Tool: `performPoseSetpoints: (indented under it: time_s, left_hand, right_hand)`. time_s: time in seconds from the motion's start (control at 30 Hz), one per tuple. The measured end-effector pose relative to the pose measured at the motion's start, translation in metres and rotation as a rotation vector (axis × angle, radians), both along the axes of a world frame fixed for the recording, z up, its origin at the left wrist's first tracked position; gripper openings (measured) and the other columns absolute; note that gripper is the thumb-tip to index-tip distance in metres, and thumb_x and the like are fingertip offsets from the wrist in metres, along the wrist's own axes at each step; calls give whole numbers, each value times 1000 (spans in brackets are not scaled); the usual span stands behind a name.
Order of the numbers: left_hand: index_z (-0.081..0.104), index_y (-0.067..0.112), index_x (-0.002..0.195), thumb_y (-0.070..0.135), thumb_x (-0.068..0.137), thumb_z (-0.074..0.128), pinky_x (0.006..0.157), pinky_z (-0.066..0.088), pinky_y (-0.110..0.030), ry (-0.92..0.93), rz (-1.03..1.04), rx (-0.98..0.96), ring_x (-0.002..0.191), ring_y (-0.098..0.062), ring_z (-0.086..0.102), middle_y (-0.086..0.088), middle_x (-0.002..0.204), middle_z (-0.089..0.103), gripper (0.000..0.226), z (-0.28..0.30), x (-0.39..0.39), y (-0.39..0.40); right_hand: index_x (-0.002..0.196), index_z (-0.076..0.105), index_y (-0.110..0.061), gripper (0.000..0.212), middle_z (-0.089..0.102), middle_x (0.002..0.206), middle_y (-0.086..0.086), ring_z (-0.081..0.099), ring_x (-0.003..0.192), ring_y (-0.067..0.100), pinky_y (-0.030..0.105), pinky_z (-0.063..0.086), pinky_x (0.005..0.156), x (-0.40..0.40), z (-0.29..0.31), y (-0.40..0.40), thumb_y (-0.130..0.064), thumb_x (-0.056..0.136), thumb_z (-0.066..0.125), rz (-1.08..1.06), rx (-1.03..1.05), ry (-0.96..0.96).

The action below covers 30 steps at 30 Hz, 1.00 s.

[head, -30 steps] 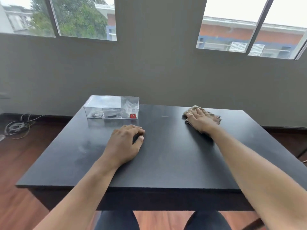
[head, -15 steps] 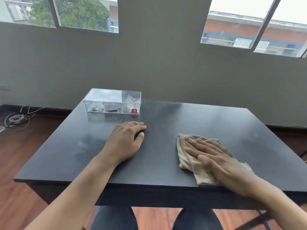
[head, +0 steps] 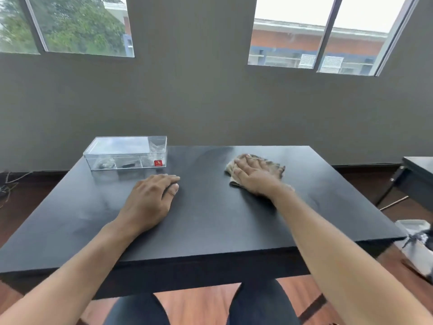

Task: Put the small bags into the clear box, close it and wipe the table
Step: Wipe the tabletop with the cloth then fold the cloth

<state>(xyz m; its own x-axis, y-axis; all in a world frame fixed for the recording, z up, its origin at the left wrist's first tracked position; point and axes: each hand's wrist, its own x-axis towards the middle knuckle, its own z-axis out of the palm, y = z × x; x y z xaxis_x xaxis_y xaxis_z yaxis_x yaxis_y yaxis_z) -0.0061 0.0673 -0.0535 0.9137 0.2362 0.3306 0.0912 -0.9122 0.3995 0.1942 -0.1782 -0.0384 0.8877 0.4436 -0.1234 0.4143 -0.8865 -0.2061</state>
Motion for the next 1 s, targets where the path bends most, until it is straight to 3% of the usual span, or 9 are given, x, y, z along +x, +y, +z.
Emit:
performPoseSetpoints:
  time_s: [0.07,0.2,0.33,0.43,0.5,0.63,0.8,0.9,1.0]
  left_hand:
    - [64,27,131,46,98,38,108,39,-38,-25,-8,-3,132,-17,54,8,138,63,46,5,6,-6]
    - [57,26,141,41,103,45,117,30,-35,30,-147,39,142,-13,43,7,151,52,42,19,30,-32]
    - [48,30,148,47,102,47,121,23,-30,218,-236,-23,148,-10,33,8,159,41,49,17,54,-45]
    - [47,32,149,47,100,50,122,20,-29,285,-244,54,151,-9,26,9,161,36,52,12,61,-47]
    - [43,32,152,47,100,50,124,18,-30,272,-246,74,152,-9,22,9,163,31,54,8,59,-49]
    - [40,36,152,47,100,50,125,18,-35,272,-263,11,152,-3,17,12,163,27,54,2,56,-48]
    - [45,40,148,46,97,57,125,18,-33,271,-236,-58,150,2,20,16,160,33,53,5,57,-46]
    - [46,41,147,46,97,58,124,18,-31,294,-217,-74,150,2,19,18,160,34,52,8,58,-47]
    - [45,40,148,46,98,57,124,17,-30,301,-214,-56,150,1,19,17,160,33,52,11,55,-50]
  right_hand:
    - [153,4,-63,61,-7,171,-21,-10,160,17,70,-18,117,-36,-5,7,-76,94,11,133,5,-1]
    - [150,5,-70,51,-10,167,-30,-18,156,4,61,-20,120,-106,-5,-48,-72,100,17,281,39,-1]
    - [145,2,-76,52,-17,161,-38,-23,152,-5,57,-19,122,-118,-5,-143,-77,94,13,134,6,5]
    - [135,-7,-82,58,-21,159,-41,-21,153,-3,63,-19,120,-75,-2,-195,-86,77,1,-38,-59,65]
    - [139,-7,-78,64,-18,162,-38,-18,154,0,68,-17,117,-33,-3,-209,-89,76,3,-124,-76,76]
    - [152,-2,-65,67,-11,168,-29,-12,158,8,73,-12,117,56,1,-186,-84,89,9,-251,-67,42]
    - [159,2,-52,74,-9,172,-14,-7,160,24,76,-3,117,134,20,-110,-81,91,7,-281,-92,61]
    - [161,2,-46,77,-7,173,-9,-7,160,26,77,-5,116,134,18,-68,-78,91,5,-215,-81,26]
    - [158,2,-54,65,-9,172,-14,-11,159,23,70,-14,116,91,15,-49,-74,98,11,-59,-46,33]
